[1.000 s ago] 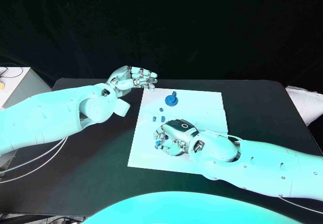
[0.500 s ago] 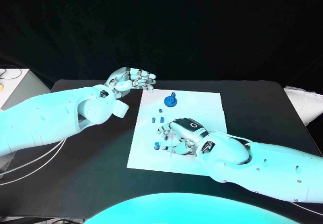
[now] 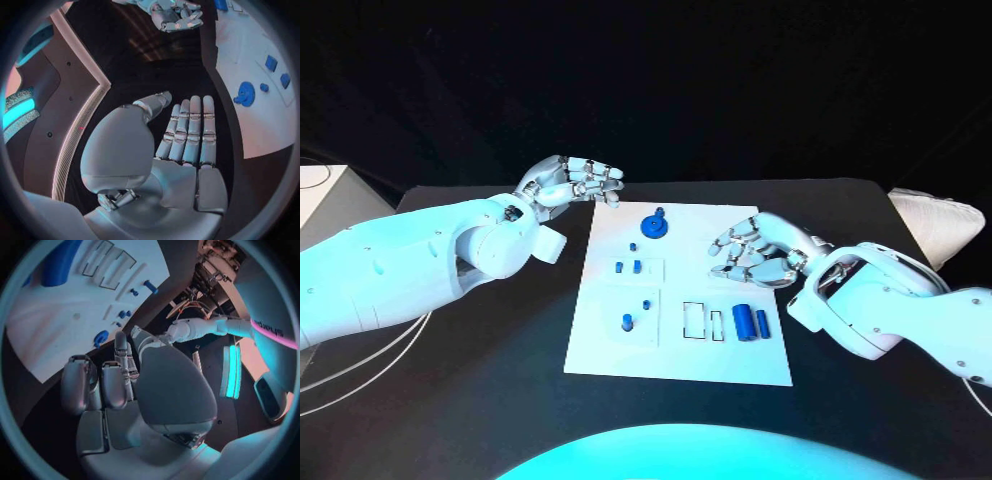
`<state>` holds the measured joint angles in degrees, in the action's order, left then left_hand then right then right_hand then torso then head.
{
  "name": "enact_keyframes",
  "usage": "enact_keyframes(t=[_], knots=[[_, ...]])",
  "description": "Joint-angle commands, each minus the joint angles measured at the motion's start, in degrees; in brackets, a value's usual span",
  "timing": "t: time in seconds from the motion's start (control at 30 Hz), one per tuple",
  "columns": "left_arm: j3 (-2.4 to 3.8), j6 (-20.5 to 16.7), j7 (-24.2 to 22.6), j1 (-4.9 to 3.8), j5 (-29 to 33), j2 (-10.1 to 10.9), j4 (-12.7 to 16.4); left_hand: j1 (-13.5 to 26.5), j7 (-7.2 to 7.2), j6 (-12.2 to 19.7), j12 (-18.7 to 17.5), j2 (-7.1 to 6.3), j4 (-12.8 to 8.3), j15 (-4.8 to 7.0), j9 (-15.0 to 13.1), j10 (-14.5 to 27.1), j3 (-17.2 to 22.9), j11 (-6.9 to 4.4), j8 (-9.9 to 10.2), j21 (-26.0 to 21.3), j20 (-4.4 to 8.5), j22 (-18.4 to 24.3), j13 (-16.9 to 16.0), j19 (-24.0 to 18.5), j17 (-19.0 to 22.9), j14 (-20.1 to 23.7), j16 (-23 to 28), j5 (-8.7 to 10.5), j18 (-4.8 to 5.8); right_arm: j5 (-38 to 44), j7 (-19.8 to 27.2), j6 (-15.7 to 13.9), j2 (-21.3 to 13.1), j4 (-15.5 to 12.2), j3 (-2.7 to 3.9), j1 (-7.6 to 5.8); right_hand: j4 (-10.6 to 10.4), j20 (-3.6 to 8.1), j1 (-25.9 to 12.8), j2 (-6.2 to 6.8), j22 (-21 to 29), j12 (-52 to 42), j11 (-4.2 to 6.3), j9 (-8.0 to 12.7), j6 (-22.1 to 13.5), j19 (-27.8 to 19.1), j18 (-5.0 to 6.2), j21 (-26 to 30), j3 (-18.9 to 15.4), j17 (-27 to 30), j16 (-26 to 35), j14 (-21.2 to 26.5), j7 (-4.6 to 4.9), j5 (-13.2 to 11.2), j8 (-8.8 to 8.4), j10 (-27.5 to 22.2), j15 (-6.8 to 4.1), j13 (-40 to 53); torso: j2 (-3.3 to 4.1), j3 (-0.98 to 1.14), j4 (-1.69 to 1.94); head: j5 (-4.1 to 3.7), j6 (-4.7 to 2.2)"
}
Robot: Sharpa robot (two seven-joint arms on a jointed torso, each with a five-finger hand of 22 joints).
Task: Assemble the parts on the task board
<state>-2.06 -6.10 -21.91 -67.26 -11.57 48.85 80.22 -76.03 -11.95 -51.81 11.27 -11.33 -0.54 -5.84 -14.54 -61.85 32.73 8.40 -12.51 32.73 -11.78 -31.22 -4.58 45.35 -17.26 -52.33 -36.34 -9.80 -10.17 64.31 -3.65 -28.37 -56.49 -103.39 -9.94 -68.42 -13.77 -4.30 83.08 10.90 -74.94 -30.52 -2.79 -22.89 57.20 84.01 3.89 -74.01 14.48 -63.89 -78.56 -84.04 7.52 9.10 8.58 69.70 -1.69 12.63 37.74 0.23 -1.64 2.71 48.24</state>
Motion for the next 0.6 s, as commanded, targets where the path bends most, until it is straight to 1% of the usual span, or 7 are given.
enact_keyframes(t=[0.03,0.07,0.1,0.13,0.23,0.47,0.6], knots=[[0.03,0.65,-0.52,0.0,0.43,-0.15,0.04,-0.23,-0.22,0.04,-0.22,0.15,0.02,-0.08,0.05,-0.05,-0.38,0.28,-0.08,-0.29,-0.13,0.09,0.05,0.32,-0.09,-0.2,0.36,0.03,-0.06,-15.57,2.53,5.01,-2.16,0.06,-0.07,-0.46,-1.35,0.93,-1.45,1.0,-9.84,-13.32,1.29,-0.69,1.54,2.7,-1.23,-2.12,-0.49,-0.22,-0.36,-1.32,-1.27,0.43,1.59,2.36,-1.02,13.45,-0.16,0.02,-0.21,-0.72,-0.19],[0.03,0.64,-0.53,0.01,0.44,-0.14,0.04,-0.23,-0.22,0.04,-0.22,0.15,0.02,-0.08,0.05,-0.05,-0.38,0.28,-0.08,-0.29,-0.13,0.09,0.05,0.32,-0.09,-0.2,0.36,0.03,-0.06,-16.2,2.06,5.57,-2.89,0.06,-0.08,-0.58,-2.24,1.23,-2.55,0.43,-10.28,-27.49,1.35,-1.11,1.63,2.91,-1.41,-2.98,-0.45,-1.49,-1.06,-1.64,-1.25,0.48,2.29,4.42,-1.07,31.22,-0.11,0.04,-0.17,-0.91,-0.2],[0.03,0.62,-0.54,0.02,0.46,-0.13,0.05,-0.23,-0.22,0.04,-0.22,0.15,0.02,-0.08,0.05,-0.05,-0.38,0.28,-0.08,-0.29,-0.13,0.09,0.05,0.32,-0.09,-0.2,0.36,0.03,-0.06,-16.63,1.49,6.12,-3.6,0.03,-0.1,-0.68,-2.25,1.11,-3.25,0.18,-10.49,-33.87,1.57,-1.39,1.71,3.02,-1.51,-3.4,-0.58,-2.74,-1.75,-1.93,-1.27,0.7,2.73,6.17,-1.29,39.21,-0.11,0.06,-0.2,-1.15,-0.21],[0.02,0.61,-0.55,0.02,0.47,-0.12,0.06,-0.23,-0.22,0.04,-0.22,0.15,0.02,-0.08,0.05,-0.05,-0.38,0.28,-0.08,-0.29,-0.13,0.09,0.05,0.32,-0.09,-0.2,0.36,0.03,-0.06,-16.84,0.83,6.57,-4.3,-0.06,-0.14,-0.75,-2.61,1.31,-4.27,0.08,-10.75,-41.07,1.48,-1.76,1.67,3.14,-1.56,-3.9,-0.88,-4.73,-2.72,-2.26,-1.31,0.61,3.31,8.36,-1.09,49.09,-0.11,0.1,-0.24,-1.31,-0.25],[0.01,0.56,-0.56,0.06,0.5,-0.09,0.13,-0.23,-0.22,0.04,-0.22,0.15,0.02,-0.08,0.05,-0.05,-0.38,0.28,-0.08,-0.29,-0.13,0.09,0.05,0.32,-0.09,-0.2,0.36,0.03,-0.06,-16.06,-2.47,7.92,-6.67,-0.78,-0.36,-0.85,-2.67,1.45,-6.63,-0.4,-11.63,-51.8,1.77,-2.9,2.18,3.66,-1.93,-5.92,-1.81,-10.51,-5.56,-3.26,-1.85,1.25,5.17,13.63,-1.33,64.79,-0.08,0.06,-0.18,-1.94,-0.3],[0.0,0.53,-0.58,0.13,0.53,0.02,0.47,-0.23,-0.22,0.04,-0.22,0.15,0.02,-0.08,0.05,-0.05,-0.38,0.28,-0.08,-0.29,-0.13,0.09,0.05,0.32,-0.09,-0.2,0.36,0.03,-0.06,-7.57,-10.82,10.05,-10.35,-3.18,-0.99,0.04,-2.89,1.42,-11.14,-0.79,-12.86,-55.46,1.76,-3.69,1.85,4.41,-2.54,-9.1,-4.82,-16.94,-8.28,-4.28,-2.0,1.38,6.47,16.35,-1.3,71.0,-0.13,0.01,-0.25,-2.71,-0.14],[-0.01,0.54,-0.61,0.17,0.55,0.04,0.63,-0.23,-0.22,0.04,-0.22,0.15,0.02,-0.08,0.05,-0.05,-0.38,0.28,-0.08,-0.29,-0.13,0.09,0.05,0.32,-0.09,-0.2,0.36,0.03,-0.06,-3.5,-14.09,10.36,-11.12,-4.02,-1.25,1.08,-2.9,1.44,-11.6,-0.83,-13.19,-56.03,1.81,-3.81,1.88,4.62,-2.71,-10.01,-5.74,-17.93,-8.67,-4.43,-2.08,1.43,6.73,16.9,-1.33,71.99,-0.13,-0.04,-0.15,-3.21,-0.06]])
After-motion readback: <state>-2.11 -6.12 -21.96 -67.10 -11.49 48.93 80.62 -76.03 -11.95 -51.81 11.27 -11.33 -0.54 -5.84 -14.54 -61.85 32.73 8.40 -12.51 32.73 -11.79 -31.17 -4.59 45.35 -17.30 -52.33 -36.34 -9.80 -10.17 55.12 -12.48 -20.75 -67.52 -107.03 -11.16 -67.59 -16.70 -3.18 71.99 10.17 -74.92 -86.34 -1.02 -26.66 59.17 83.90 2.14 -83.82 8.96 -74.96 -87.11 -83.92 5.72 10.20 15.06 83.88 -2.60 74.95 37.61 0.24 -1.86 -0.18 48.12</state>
